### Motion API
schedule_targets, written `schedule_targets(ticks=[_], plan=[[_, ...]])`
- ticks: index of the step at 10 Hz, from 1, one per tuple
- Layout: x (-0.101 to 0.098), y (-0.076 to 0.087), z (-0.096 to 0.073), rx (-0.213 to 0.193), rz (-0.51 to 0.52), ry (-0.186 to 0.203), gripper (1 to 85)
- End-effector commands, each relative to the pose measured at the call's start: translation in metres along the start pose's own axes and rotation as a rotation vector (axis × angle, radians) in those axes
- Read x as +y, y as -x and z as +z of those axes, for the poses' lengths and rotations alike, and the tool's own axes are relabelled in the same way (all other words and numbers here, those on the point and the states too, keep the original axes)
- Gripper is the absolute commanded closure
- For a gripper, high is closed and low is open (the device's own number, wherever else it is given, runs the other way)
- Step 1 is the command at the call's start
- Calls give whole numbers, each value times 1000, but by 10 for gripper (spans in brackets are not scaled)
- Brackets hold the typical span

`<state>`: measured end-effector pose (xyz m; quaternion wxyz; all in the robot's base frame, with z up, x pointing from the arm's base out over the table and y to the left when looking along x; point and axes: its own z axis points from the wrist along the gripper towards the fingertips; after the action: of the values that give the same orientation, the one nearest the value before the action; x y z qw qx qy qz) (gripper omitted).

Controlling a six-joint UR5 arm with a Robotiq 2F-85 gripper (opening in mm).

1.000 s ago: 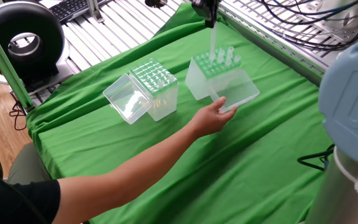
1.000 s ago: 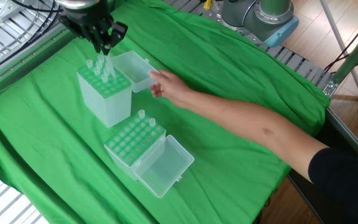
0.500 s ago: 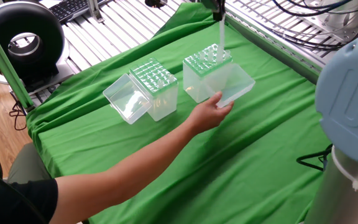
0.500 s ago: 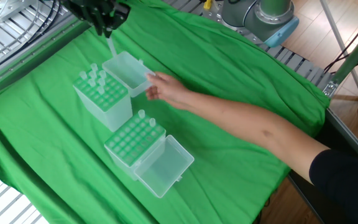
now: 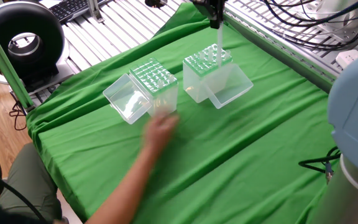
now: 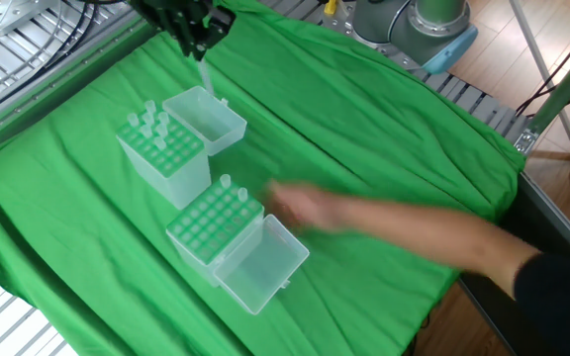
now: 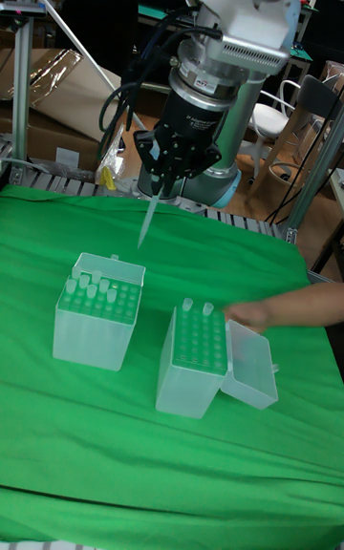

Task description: Insert a large pipette tip into the holder for large pipette tips

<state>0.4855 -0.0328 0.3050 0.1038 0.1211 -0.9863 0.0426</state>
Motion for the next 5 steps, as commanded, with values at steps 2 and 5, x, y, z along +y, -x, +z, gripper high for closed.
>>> schedule_targets(ticks=[2, 5], plan=[[9, -8, -1, 20, 6, 16, 847], [20, 3, -5, 12, -24, 41, 847]])
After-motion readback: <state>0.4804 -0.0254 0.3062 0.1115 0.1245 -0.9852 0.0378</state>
